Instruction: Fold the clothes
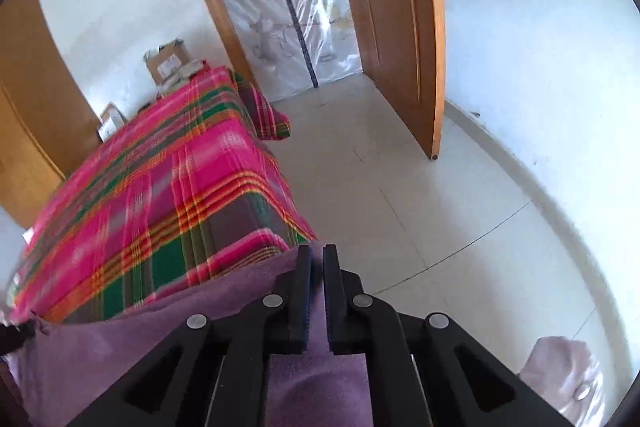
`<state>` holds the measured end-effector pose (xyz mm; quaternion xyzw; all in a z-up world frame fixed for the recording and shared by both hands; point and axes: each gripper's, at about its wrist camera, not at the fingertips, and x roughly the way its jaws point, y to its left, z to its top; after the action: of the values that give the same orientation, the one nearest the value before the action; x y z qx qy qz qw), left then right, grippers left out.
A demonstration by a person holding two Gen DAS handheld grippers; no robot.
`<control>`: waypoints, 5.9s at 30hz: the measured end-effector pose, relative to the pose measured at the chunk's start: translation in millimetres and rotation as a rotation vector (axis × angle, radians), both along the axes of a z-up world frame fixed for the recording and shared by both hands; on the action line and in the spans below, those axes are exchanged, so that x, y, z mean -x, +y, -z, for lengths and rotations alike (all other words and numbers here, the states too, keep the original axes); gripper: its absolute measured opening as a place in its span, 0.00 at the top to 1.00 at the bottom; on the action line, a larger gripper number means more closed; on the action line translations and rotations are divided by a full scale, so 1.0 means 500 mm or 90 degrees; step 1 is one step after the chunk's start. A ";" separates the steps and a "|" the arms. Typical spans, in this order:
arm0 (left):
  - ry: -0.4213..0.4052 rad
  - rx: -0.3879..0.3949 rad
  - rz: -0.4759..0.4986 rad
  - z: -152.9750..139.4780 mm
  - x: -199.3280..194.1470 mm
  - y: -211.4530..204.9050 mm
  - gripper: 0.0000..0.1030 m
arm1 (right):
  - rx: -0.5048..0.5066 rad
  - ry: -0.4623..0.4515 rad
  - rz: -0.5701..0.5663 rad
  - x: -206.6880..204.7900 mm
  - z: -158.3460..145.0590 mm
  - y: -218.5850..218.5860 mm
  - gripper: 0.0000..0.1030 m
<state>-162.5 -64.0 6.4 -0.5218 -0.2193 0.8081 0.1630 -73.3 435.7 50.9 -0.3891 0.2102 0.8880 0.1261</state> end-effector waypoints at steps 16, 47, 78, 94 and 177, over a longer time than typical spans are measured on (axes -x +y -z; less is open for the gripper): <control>0.017 0.028 0.002 -0.028 -0.070 0.020 0.74 | 0.118 0.054 0.045 -0.173 0.010 0.045 0.68; -0.007 0.009 0.002 -0.004 -0.124 0.032 0.74 | 0.028 0.014 0.061 -0.228 0.013 0.007 0.90; 0.032 -0.002 -0.250 -0.013 -0.352 -0.284 0.74 | -0.129 0.010 -0.372 -0.142 0.010 -0.501 0.65; 0.070 -0.012 -0.407 -0.022 -0.438 -0.481 0.74 | -0.111 0.056 -0.502 -0.133 -0.024 -0.669 0.64; 0.072 -0.234 -0.536 0.061 -0.595 -0.533 0.93 | -0.248 0.137 -0.980 -0.262 0.011 -1.277 0.59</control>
<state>134.8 -330.5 -24.4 -0.3049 -0.5428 0.7787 -0.0781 57.4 -202.8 45.3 -0.3083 -0.2651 0.7789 -0.4774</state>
